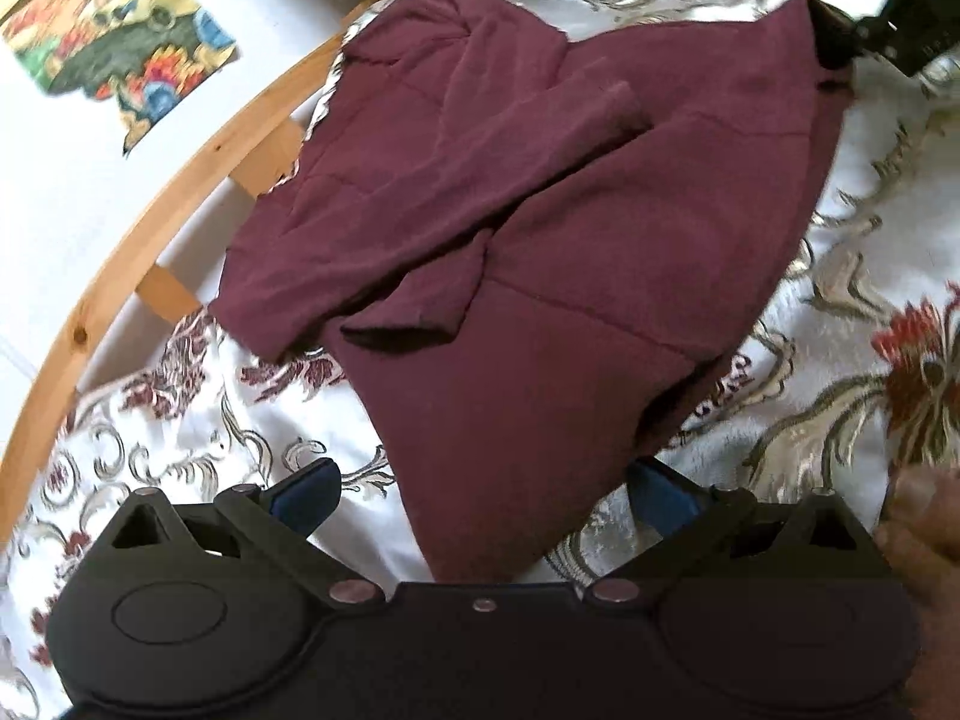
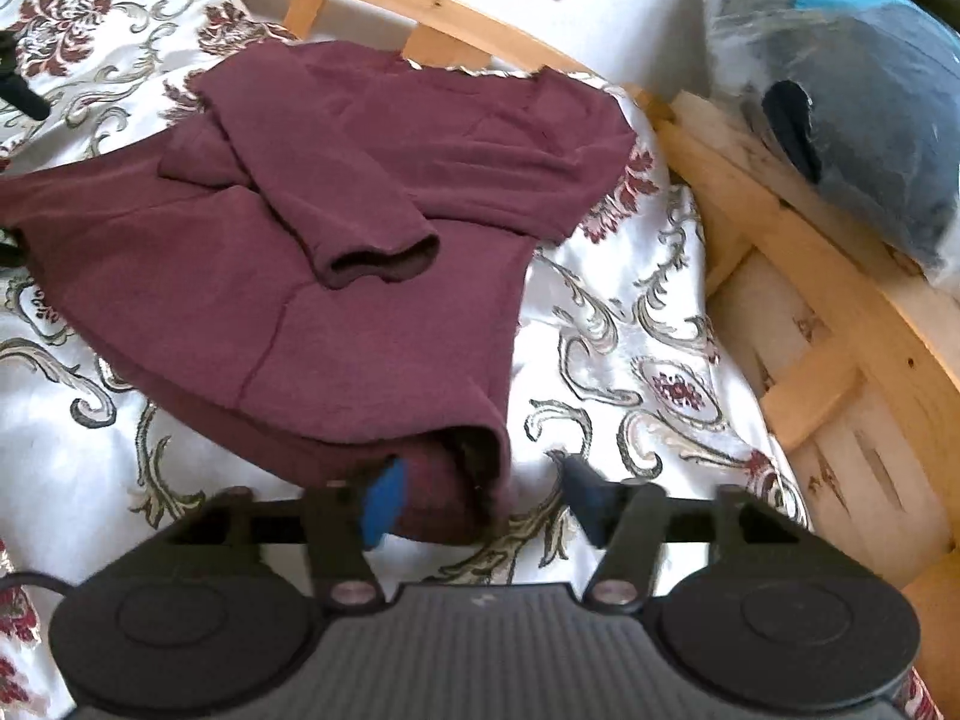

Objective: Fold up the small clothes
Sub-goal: 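Grasp the hem with the right gripper and fold it toward the collar, then grasp the side edge of the folded maroon top with the left gripper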

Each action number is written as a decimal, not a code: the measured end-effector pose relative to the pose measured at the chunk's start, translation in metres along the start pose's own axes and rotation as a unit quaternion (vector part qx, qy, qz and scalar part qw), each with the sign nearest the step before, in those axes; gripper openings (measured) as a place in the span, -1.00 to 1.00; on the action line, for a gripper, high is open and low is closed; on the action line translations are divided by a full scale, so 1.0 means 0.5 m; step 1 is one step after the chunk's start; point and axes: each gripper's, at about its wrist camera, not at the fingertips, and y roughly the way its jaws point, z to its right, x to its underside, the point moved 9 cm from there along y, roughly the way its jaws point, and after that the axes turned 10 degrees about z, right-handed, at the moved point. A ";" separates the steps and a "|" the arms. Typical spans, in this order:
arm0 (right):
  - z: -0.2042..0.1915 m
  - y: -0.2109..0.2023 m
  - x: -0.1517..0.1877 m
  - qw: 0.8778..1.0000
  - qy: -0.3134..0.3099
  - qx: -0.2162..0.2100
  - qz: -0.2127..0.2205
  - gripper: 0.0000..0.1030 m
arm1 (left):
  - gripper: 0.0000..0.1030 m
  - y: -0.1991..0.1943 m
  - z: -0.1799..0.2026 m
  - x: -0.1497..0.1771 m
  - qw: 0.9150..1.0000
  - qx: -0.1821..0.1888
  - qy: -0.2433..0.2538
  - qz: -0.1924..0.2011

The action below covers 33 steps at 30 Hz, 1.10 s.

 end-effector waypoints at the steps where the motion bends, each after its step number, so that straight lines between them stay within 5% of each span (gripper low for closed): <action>1: -0.001 0.000 -0.001 1.000 -0.002 -0.002 0.002 0.39 | 0.99 -0.003 0.000 0.002 1.000 0.006 0.009 0.001; 6: -0.010 -0.002 -0.006 1.000 -0.009 -0.014 0.009 0.69 | 0.99 -0.007 0.001 0.011 0.999 0.019 0.037 0.001; 12: -0.013 0.004 -0.004 1.000 -0.002 -0.019 0.007 0.76 | 0.99 0.010 0.012 0.005 0.999 -0.001 0.043 0.000; 20: -0.030 0.008 -0.004 1.000 -0.007 -0.024 0.006 0.91 | 0.96 0.011 0.035 -0.007 0.992 -0.021 0.115 0.036; 22: -0.033 0.008 -0.004 1.000 -0.015 -0.024 0.008 0.93 | 0.81 0.009 0.038 -0.010 0.992 -0.019 0.116 0.042; 29: -0.033 0.007 -0.004 1.000 -0.015 -0.026 0.010 0.95 | -0.17 -0.015 0.070 -0.008 0.983 -0.020 0.170 0.073; 33: -0.038 0.007 -0.002 0.999 -0.021 -0.029 0.007 0.96 | -0.30 -0.013 0.072 -0.009 0.978 -0.030 0.194 0.071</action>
